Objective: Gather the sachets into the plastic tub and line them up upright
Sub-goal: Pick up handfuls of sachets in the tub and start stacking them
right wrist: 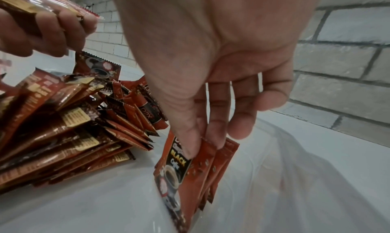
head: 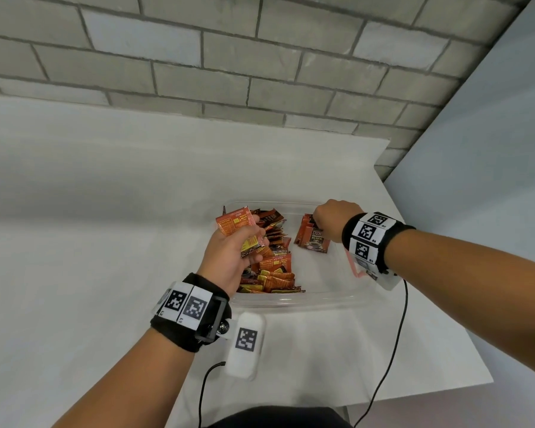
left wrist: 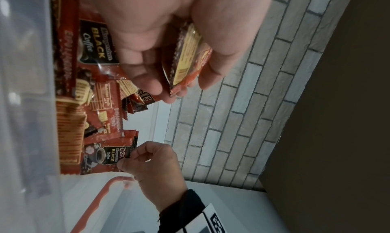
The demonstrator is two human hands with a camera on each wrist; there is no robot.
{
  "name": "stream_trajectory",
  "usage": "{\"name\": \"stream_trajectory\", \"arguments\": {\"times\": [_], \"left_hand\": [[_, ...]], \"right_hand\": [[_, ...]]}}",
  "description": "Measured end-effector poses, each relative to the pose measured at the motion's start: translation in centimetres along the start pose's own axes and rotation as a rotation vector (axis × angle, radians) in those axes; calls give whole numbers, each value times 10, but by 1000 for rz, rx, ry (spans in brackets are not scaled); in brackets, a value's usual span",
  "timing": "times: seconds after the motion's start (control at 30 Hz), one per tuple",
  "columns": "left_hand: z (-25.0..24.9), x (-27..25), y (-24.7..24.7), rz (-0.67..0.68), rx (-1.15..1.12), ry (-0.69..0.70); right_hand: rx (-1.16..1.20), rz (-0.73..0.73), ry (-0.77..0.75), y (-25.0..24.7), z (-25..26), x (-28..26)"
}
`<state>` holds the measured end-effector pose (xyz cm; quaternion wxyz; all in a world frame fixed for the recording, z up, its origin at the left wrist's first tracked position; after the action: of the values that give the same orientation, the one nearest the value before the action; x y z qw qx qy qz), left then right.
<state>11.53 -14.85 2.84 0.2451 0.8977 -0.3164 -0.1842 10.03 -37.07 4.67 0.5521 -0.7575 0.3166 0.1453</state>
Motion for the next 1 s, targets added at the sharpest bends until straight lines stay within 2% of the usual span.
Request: {"name": "stream_trajectory", "arguments": {"times": [0.53,0.63,0.77,0.83,0.93,1.0], "left_hand": [[3,1,4,30,-29,-42],[0,0,5,45,-85,-61],[-8,0,18,134,-39,-92],[-13,3,32,205,64,-98],[-19,13,55,264,243,-57],[-20,18,65,239,247,-52]], "right_hand": [[118,-34,-2,-7,-6,-11],[323,-94,-58,-16,-7,-23],[877,-173,-334,-28,4,-57],[1032,-194,-449,-32,8,-73],[1091,-286,-479,-30,2,-87],[1152,-441,-426,-26,-7,-94]]}}
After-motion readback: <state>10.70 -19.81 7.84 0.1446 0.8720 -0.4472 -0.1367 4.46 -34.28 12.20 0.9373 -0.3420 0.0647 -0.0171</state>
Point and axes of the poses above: each hand's wrist, its own x-axis towards the middle knuckle, its own y-axis out of the palm, z = x × y, the point moved 1 cm from there along x, towards the middle knuckle, and after that the axes turned 13 degrees about z, right-handed, at the moved point
